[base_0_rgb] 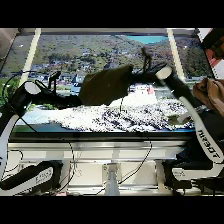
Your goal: Fold the clothes and pants, and hang the long-sleeved shirts on hangers.
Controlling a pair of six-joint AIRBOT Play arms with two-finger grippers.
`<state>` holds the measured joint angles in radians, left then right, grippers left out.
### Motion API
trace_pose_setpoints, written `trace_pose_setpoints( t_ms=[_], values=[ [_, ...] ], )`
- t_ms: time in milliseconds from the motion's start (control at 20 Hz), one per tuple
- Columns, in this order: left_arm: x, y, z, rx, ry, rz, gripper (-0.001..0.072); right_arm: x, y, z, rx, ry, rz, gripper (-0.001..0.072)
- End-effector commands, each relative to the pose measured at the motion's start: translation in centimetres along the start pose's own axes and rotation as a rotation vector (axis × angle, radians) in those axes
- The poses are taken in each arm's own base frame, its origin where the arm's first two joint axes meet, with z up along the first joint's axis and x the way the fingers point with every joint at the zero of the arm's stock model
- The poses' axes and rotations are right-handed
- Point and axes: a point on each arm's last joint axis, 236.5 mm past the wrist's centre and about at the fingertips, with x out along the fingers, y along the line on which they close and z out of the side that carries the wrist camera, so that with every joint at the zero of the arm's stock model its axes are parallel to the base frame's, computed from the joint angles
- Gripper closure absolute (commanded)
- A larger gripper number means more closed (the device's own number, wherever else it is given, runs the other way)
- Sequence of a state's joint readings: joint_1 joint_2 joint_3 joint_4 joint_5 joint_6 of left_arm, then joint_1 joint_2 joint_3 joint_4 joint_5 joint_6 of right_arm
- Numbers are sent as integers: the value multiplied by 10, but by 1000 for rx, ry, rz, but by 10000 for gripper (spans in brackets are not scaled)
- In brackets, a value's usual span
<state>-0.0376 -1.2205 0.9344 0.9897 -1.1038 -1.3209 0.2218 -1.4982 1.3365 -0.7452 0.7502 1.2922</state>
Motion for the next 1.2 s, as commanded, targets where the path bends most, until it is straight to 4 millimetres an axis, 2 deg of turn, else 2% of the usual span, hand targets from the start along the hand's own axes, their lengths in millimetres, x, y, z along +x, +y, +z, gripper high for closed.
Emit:
trace_pose_setpoints(
  t_ms=[0,50,150,300,450,600,700,750,800,900,1000,1100,1150],
  values=[
    [0,0,0,0,0,0,14,-72,-31,90,-54,-194,-134,635],
    [0,0,0,0,0,0,14,-97,-50,108,-48,-231,-184,635],
    [0,0,0,0,0,0,14,-151,-91,131,-38,-275,-300,635],
    [0,0,0,0,1,0,14,-252,-160,137,1,-289,-534,635],
    [0,0,0,0,1,0,14,-370,-216,126,78,-343,-775,635],
    [0,0,0,0,1,0,14,-484,-244,97,257,-460,-942,635],
    [0,0,0,0,1,0,14,-538,-254,65,403,-518,-1012,635],
    [0,0,0,0,1,0,14,-553,-258,45,468,-509,-1036,635],
    [0,0,0,0,-2,1,14,-561,-262,21,541,-462,-1050,635],
    [0,0,1,0,-4,1,14,-565,-269,-44,718,-278,-1085,635],
    [0,0,1,0,-3,1,14,-569,-271,-95,861,-128,-1123,635],
    [0,0,1,0,-3,1,14,-570,-269,-117,935,-80,-1122,634],
    [0,0,1,0,-3,1,14,-569,-268,-119,942,-74,-1112,555]
  ],
)
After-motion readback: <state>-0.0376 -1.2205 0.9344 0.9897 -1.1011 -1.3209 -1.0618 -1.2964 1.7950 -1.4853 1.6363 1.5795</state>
